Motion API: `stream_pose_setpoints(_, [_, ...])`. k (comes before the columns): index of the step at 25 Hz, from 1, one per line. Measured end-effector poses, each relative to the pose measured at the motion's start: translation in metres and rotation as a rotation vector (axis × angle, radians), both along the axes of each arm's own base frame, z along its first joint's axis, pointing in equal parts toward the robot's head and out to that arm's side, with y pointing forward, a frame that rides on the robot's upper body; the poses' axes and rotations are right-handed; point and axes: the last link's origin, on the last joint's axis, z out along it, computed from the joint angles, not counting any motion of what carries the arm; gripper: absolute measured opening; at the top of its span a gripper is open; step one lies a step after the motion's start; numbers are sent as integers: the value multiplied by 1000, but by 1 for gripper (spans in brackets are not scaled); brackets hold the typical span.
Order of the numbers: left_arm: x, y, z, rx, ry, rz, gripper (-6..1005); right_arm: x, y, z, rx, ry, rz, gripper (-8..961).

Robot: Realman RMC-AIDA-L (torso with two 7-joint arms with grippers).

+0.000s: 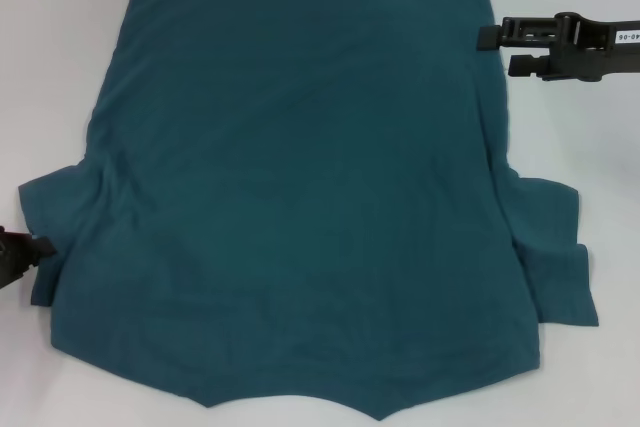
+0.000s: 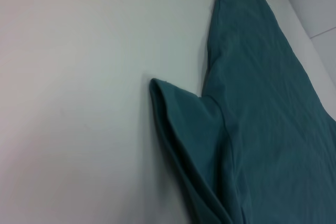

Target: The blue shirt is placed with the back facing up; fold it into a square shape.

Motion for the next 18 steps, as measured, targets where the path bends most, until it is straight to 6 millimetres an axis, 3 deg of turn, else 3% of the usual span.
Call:
stream_pose_setpoints(6, [0,0,1,-2,10,-4,63,1,-1,0,-4,-1,0,922])
stream_pose_setpoints(12, [0,8,13,-62,119,-36,1,3,-2,-1,-6,0,-4,922])
stream_pose_setpoints(18, [8,23,32,-136,241,-80,0,5,-4,-1,-10,-1,-8,922])
